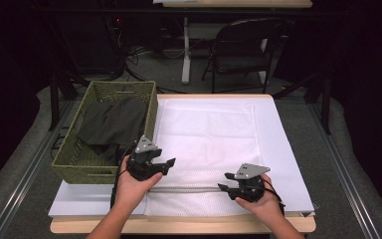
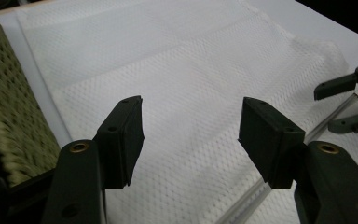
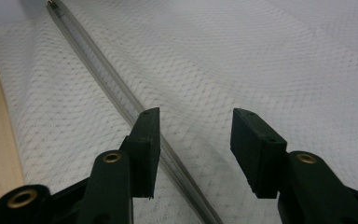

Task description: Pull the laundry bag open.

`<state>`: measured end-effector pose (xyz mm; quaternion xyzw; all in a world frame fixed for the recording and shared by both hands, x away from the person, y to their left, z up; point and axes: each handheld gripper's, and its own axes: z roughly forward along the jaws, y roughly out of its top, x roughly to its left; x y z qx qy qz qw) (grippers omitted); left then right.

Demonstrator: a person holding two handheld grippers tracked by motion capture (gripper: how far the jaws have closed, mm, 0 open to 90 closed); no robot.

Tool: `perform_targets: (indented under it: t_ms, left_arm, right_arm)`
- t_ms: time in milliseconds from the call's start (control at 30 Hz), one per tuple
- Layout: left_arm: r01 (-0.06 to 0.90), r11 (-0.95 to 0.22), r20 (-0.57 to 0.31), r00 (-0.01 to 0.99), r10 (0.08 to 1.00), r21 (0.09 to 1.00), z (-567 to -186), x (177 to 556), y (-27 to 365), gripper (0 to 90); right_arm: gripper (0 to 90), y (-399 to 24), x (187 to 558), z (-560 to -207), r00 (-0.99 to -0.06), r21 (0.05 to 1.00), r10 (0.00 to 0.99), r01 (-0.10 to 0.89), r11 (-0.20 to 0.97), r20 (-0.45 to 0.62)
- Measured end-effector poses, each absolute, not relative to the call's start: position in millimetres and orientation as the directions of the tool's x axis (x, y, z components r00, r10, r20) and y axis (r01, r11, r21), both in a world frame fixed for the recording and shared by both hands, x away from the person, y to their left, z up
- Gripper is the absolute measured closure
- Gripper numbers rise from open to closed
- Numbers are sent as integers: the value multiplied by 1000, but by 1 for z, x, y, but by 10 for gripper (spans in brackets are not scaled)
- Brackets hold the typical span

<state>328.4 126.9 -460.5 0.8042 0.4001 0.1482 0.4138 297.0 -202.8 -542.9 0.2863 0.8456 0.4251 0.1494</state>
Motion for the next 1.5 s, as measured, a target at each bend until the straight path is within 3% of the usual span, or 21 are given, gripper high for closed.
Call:
perform_targets:
  t_ms: [233,667,1067,1500]
  left_arm:
    - [543,-310,-109,606,788,780,-451,341,134,395]
    - [541,-291,-59,539,840,789,-427,368,163,326]
    - [582,-213,-62,415,907,785,-428,394,200,268]
    - [624,-155,-75,325,943,766,-438,418,223,267]
  right_arm:
    - [522,-201,296,-544,-795,802,607,353,482,-15]
    - [491,-207,299,-545,-766,817,643,358,451,-19]
    - [440,-210,300,-545,-752,829,657,333,449,-53]
    - [400,-210,301,-547,-741,813,670,359,457,-49]
